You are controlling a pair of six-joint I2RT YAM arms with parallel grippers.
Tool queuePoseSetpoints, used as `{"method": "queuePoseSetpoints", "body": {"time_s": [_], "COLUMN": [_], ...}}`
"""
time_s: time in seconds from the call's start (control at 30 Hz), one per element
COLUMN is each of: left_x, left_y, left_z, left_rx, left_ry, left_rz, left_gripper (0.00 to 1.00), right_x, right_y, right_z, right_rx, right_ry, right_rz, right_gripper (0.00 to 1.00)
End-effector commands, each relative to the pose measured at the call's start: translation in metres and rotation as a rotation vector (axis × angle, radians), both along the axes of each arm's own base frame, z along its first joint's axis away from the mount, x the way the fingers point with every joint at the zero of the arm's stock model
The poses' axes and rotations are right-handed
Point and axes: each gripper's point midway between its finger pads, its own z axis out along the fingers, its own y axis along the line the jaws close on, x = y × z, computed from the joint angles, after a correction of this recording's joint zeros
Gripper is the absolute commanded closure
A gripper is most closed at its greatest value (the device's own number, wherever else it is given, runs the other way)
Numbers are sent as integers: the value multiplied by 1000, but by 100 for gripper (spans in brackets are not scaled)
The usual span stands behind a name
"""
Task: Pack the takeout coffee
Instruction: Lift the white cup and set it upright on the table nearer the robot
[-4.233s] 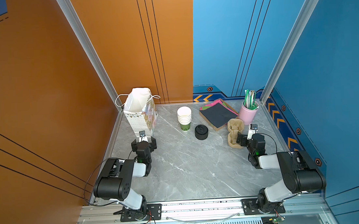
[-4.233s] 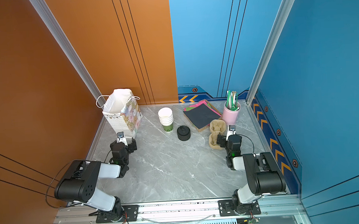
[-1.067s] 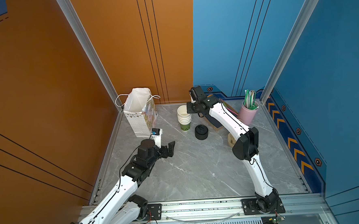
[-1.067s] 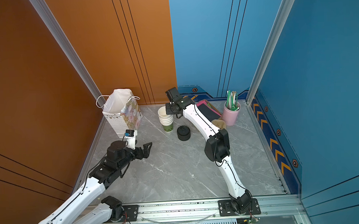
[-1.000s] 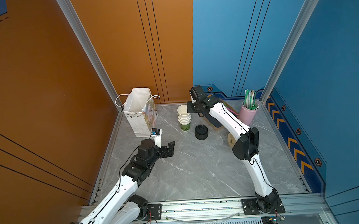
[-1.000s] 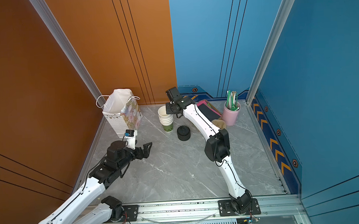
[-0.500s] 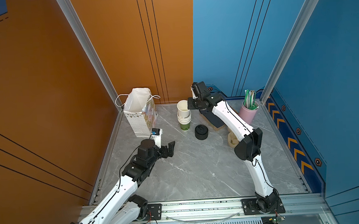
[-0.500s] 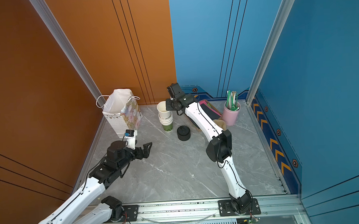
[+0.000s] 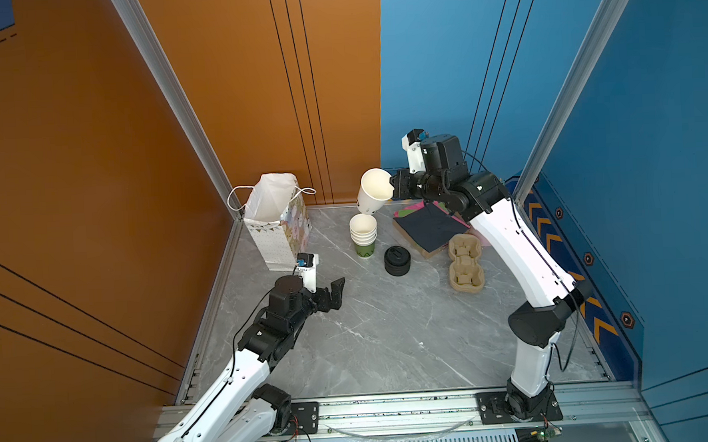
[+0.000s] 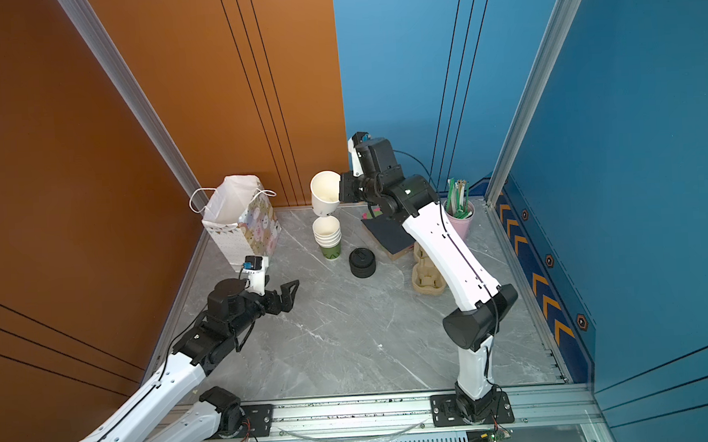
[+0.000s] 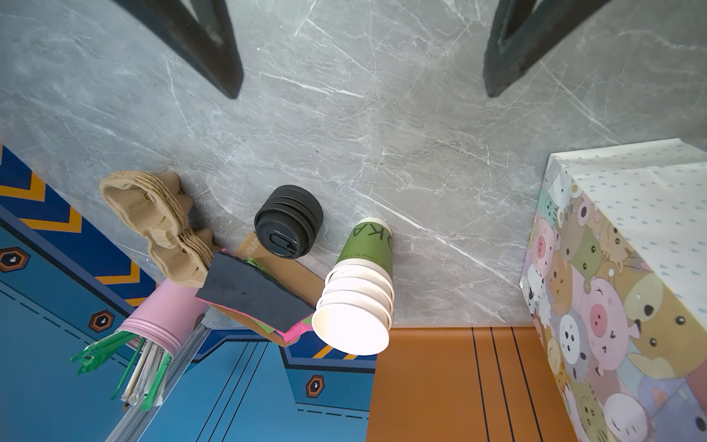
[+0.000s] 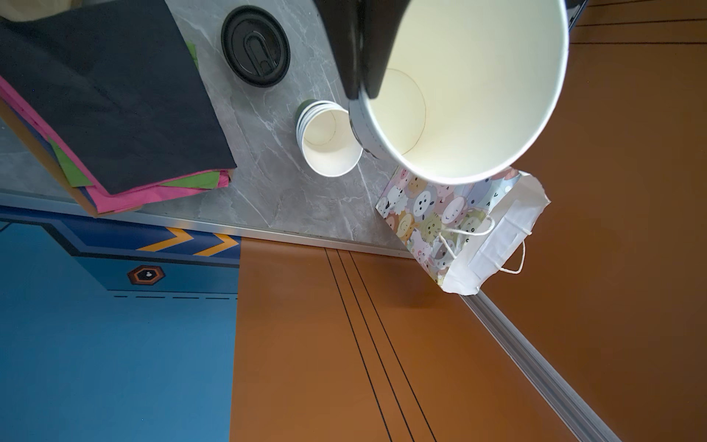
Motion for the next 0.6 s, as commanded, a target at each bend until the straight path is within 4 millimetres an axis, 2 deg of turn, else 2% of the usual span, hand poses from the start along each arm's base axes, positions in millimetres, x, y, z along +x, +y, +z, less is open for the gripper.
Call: {"method": "queuePoseSetpoints", "body": {"time_s": [0.0,0.17,0.27,0.47,0.5,0.57], "left_x": [-7,-11,-10,-7,-6,-5], "left_y": [-2,-4,-5,-11,-12,-15], "left_z": [3,8,8,5,5,3], "left_rx": [-33,-47,-48,-50,-50,-48], "left_ry": [6,-13,-22,-23,-24,-19], "left_rz": [-23,-39,-36,-50,-54,-58], "left_gripper": [2,2,2,2,2,2], "right_x": [-30,-75,-96,-122,-131,-136], "right_y": [3,-3,-6,-8,-1,-2], "right_z": [-25,-70,-108,-163,-170,-189], "right_rx": [-70,-185,-219,-176,-177,-180], "right_ry": [44,93,120,129,127,149], "right_rz": [98,169,204,250,277,279], "right_gripper": [100,100,100,100,100,100]}}
